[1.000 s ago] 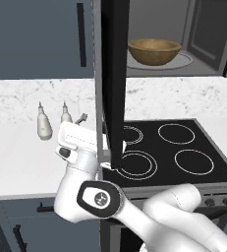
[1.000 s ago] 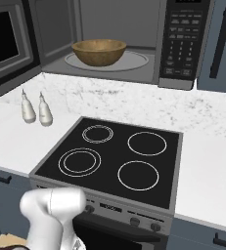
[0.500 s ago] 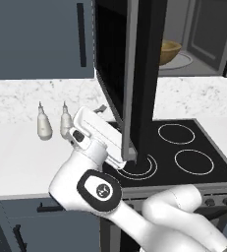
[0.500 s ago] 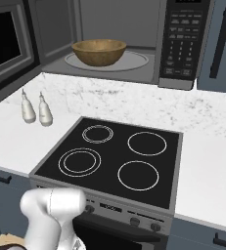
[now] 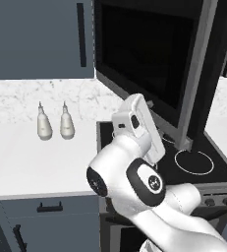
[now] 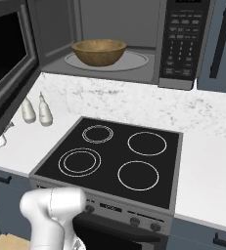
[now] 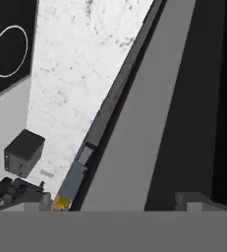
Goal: Pick the squash from the sink and place it in the bowl. Then pick the bowl and place it in the microwave. Then close the microwave door and press the start button.
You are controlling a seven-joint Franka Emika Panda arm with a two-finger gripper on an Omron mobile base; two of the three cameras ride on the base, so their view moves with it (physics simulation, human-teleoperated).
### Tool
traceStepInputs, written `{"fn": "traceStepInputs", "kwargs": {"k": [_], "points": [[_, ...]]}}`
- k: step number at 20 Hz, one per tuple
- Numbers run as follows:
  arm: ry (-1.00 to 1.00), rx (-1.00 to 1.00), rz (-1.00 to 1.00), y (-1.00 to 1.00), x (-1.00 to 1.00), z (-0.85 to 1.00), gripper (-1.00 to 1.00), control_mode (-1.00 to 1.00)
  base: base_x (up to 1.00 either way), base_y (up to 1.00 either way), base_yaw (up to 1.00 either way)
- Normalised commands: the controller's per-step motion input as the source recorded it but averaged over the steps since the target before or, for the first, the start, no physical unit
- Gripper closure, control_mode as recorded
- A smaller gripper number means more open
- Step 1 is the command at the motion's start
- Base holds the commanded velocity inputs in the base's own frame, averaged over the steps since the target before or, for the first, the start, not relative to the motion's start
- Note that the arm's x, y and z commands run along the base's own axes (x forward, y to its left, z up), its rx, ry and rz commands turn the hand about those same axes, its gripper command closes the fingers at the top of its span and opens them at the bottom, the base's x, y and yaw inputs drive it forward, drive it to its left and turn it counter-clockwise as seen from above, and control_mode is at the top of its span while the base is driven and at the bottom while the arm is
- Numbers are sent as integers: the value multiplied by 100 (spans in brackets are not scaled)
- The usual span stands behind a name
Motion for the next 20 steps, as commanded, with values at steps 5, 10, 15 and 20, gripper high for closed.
{"fn": "traceStepInputs", "kwargs": {"k": [5, 10, 15, 20], "points": [[-4, 41, 18, -99, -4, 14, -100, -100, 0, 0, 0], [0, 35, 24, -72, 37, 23, -100, -100, 0, 0, 0], [6, 28, 16, -29, 74, 37, -100, -100, 0, 0, 0], [16, 16, 27, -15, 99, 19, -100, -100, 0, 0, 0]]}}
